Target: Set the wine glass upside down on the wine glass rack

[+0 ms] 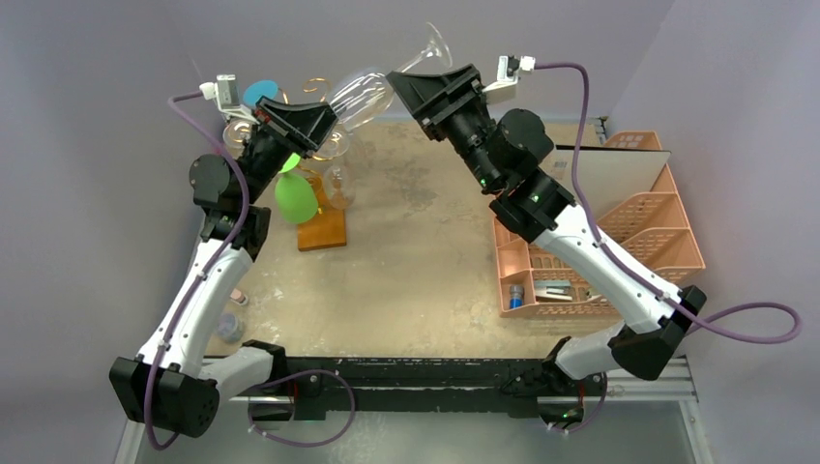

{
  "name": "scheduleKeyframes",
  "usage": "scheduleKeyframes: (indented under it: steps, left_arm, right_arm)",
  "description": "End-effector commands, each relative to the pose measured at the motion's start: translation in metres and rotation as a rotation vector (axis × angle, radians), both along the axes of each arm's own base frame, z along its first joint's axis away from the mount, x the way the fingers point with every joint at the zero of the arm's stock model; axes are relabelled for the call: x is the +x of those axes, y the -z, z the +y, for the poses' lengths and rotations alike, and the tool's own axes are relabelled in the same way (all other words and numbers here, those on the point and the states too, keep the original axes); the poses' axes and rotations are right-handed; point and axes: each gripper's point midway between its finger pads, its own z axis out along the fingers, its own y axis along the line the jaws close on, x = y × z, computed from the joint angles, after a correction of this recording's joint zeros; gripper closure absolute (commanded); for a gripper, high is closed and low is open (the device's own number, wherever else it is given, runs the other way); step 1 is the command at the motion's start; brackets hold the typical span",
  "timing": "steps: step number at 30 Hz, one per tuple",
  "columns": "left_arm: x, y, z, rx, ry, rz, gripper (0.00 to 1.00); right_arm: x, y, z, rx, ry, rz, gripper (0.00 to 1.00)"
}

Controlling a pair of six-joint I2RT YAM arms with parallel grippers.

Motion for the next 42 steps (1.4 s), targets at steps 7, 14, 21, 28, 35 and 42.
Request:
scheduleKeyframes:
  steps: [7, 14, 21, 28, 35, 42]
  left_arm:
    - [-0.026, -0.031, 0.006, -0.063, -0.016, -0.202, 1.00]
    - [-0.029, -0.029, 0.002, -0.077, 0.026, -0.226, 1.00]
    - [-0.029, -0.024, 0.002, -0.067, 0.021, -0.213, 1.00]
    - [-0.025, -0.018, 0.002, -0.051, 0.010, -0.157, 0.89]
    - [-0.017, 0.009, 0.011, 0.048, -0.090, 0.050, 0.56]
    - [-0.036, 0.019, 0.024, 0.198, -0.169, 0.127, 0.43]
  right_arm:
    - [0.005, -0.057, -0.011, 0.168, 0.094, -0.116, 0.52]
    - [0.009, -0.055, -0.004, 0.156, 0.090, -0.106, 0.65]
    - [0.010, -0.049, -0.007, 0.130, 0.106, -0.083, 0.82]
    - [0.009, -0.053, -0.009, 0.098, 0.124, -0.114, 1.00]
    - [0.000, -0.062, -0.027, -0.051, 0.207, -0.257, 1.00]
    - [-0.010, -0.052, -0.037, -0.273, 0.246, -0.377, 1.00]
